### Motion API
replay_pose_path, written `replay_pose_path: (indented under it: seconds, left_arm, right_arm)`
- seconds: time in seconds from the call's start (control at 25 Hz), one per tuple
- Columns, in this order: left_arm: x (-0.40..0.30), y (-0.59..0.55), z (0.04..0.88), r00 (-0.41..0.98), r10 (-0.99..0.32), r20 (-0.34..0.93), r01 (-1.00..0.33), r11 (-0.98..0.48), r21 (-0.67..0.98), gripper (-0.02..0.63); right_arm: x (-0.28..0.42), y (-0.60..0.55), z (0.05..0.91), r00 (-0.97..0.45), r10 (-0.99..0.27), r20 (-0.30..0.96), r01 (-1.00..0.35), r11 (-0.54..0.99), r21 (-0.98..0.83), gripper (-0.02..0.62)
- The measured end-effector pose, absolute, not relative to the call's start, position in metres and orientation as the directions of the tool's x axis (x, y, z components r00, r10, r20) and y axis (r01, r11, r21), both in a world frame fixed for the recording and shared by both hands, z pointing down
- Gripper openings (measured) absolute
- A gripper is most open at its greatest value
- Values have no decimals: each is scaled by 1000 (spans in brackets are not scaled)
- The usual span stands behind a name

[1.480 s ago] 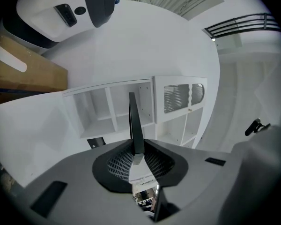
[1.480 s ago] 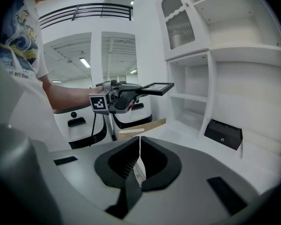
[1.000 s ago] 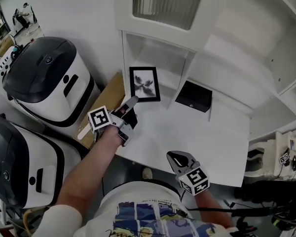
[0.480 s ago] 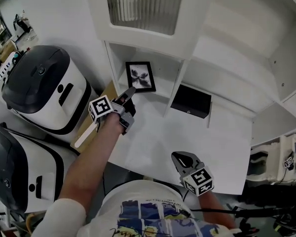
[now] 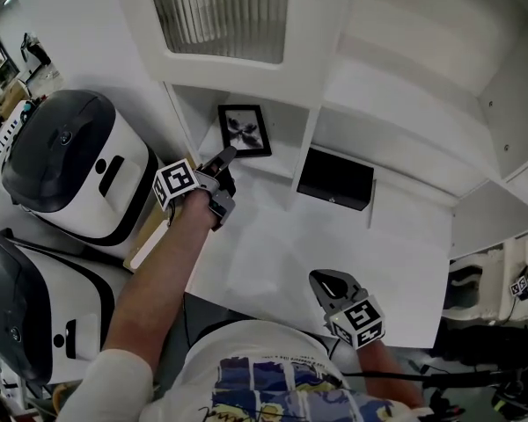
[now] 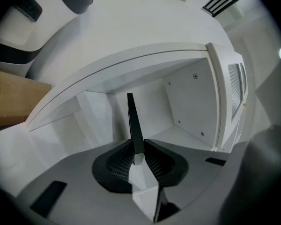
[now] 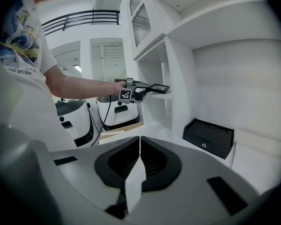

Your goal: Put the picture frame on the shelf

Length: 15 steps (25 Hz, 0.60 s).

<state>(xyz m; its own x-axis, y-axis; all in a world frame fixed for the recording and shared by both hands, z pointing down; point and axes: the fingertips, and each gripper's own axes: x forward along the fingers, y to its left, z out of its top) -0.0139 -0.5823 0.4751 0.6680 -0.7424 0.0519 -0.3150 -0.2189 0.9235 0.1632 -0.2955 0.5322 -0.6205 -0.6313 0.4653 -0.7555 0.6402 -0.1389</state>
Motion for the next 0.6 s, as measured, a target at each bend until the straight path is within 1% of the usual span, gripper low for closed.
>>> replay_pose_path:
  seconds: [0.32,0.6]
  left_arm:
    - [-9,-595,475,659,-737,148,-450,-229,863,95]
    - [-7,-607,472,635,-738,227,-581,-264,770,118]
  right_arm:
    - [166,-297,536,-626,-623,468,-753,638,-158,28]
    - [168,-304,534,-632,-624,459,-753,636,-171,28]
